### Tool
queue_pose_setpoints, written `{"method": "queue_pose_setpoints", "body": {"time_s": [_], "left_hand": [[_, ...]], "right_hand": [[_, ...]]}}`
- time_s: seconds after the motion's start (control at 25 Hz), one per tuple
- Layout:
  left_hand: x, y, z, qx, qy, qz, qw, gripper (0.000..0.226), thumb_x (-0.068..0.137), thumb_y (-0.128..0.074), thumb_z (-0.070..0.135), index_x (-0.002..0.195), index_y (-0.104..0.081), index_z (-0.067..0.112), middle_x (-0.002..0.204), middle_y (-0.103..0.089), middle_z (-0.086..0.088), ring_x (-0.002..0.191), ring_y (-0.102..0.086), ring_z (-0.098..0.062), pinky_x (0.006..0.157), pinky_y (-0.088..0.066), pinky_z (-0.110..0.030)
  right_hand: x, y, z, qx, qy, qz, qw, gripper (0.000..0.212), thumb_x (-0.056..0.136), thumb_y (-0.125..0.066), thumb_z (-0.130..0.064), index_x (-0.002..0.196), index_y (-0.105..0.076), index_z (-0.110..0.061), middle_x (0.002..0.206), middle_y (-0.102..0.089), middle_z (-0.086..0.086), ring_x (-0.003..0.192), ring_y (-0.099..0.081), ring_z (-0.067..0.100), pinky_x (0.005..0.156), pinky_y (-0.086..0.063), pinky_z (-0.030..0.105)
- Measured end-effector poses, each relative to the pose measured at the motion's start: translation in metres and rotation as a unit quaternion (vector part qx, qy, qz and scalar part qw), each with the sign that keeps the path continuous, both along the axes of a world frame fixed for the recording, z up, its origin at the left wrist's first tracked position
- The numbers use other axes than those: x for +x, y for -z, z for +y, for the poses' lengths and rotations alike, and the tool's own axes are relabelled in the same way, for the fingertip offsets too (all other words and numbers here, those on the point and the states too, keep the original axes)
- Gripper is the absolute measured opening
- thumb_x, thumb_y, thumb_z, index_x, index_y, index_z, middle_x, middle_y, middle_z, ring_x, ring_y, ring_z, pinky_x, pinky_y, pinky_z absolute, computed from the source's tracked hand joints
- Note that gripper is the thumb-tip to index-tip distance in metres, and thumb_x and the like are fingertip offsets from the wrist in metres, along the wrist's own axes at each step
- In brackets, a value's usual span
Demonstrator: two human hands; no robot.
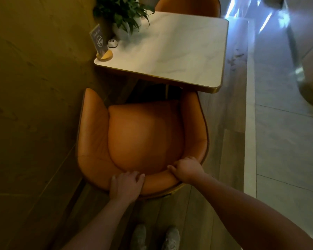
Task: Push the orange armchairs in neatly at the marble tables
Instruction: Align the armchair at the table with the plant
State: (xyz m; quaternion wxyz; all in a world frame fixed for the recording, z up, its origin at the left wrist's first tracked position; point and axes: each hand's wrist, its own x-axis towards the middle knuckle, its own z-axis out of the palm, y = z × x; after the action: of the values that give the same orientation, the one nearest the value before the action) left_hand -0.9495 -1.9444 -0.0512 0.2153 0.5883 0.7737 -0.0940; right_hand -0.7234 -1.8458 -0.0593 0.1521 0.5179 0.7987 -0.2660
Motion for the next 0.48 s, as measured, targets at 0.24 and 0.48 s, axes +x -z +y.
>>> {"method": "queue_pose_setpoints", "body": {"time_s": [0.24, 0.48], "left_hand": [[-0.001, -0.001, -0.001, 0.065, -0.044, -0.007, 0.997, 0.043, 0.095, -0.036, 0.051, 0.097, -0.072, 0.027, 0.104, -0.071, 0.008, 0.098, -0.062, -0.014, 0.097, -0.037, -0.036], [0.0, -0.007, 0.002, 0.051, -0.042, 0.0, 0.998, 0.04, 0.096, -0.037, 0.046, 0.088, -0.07, 0.025, 0.097, -0.072, 0.002, 0.093, -0.062, -0.018, 0.094, -0.039, -0.035]], "right_hand": [[-0.003, 0.011, -0.004, 0.089, -0.002, 0.01, 0.996, 0.05, 0.101, -0.028, -0.048, 0.098, -0.074, -0.027, 0.101, -0.072, -0.007, 0.103, -0.059, 0.016, 0.105, -0.031, 0.038], [-0.006, 0.014, -0.009, 0.123, 0.0, -0.011, 0.992, 0.049, 0.099, -0.029, -0.043, 0.096, -0.074, -0.026, 0.096, -0.073, -0.005, 0.097, -0.062, 0.015, 0.102, -0.036, 0.035]]}}
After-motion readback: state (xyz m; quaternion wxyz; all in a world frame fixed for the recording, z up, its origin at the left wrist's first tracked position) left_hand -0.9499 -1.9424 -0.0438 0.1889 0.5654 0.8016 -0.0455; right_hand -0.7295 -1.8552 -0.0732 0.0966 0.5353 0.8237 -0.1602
